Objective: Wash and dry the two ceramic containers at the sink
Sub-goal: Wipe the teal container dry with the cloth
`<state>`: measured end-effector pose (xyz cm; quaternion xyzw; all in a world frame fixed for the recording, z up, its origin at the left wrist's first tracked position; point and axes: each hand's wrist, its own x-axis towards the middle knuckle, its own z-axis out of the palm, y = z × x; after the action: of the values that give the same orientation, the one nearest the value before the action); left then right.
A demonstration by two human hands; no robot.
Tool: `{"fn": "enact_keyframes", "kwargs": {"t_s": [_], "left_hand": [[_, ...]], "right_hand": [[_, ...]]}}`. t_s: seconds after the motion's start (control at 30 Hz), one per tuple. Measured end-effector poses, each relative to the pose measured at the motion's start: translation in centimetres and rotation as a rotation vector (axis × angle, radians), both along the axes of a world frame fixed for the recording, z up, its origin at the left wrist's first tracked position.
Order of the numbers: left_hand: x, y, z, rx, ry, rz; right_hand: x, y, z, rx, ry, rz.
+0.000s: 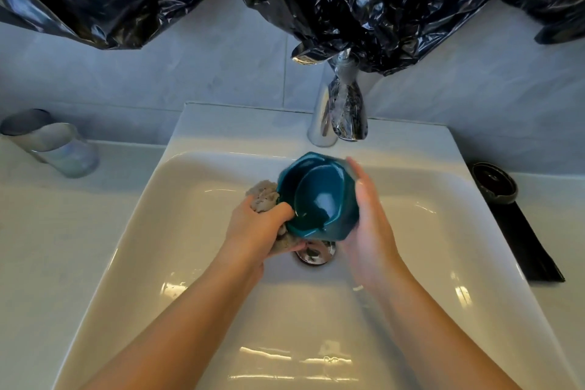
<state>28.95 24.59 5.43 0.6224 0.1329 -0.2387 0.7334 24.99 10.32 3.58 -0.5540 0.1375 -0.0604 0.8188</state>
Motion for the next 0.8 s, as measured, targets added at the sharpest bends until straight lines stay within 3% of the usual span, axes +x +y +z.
{"fn": "enact_keyframes", "kwargs": {"t_s": [0.07, 0.17, 0.43, 0.67, 0.73, 0.8], "left_hand": [[0.3, 0.1, -0.4, 0.031, -0.094, 0.124], [0.7, 0.4, -0.7, 0.133, -0.177, 0.09], [1.9, 2.1, 0.1, 0.335, -0.246, -0.195], [2.7, 3.8, 0.8, 0.326, -0.291, -0.444], [2.5, 3.8, 0.8, 0.302, -0.318, -0.456], [2.3, 3.5, 0.9, 0.273, -0.357, -0.339]], "right_hand": [[-0.1, 0.1, 0.5, -0.26, -0.07, -0.047], [-0.5, 0.3, 0.1, -0.387, -0.071, -0.064], [-0.7, -0.3, 0.2, -0.42, 0.017, 0.045], [-0.9, -0.7, 0.4, -0.5, 0.031, 0.247], [-0.9, -1.1, 0.6, -0.494, -0.011, 0.269], [-0.9, -1.1, 0.5, -0.467, -0.053, 0.237]]}}
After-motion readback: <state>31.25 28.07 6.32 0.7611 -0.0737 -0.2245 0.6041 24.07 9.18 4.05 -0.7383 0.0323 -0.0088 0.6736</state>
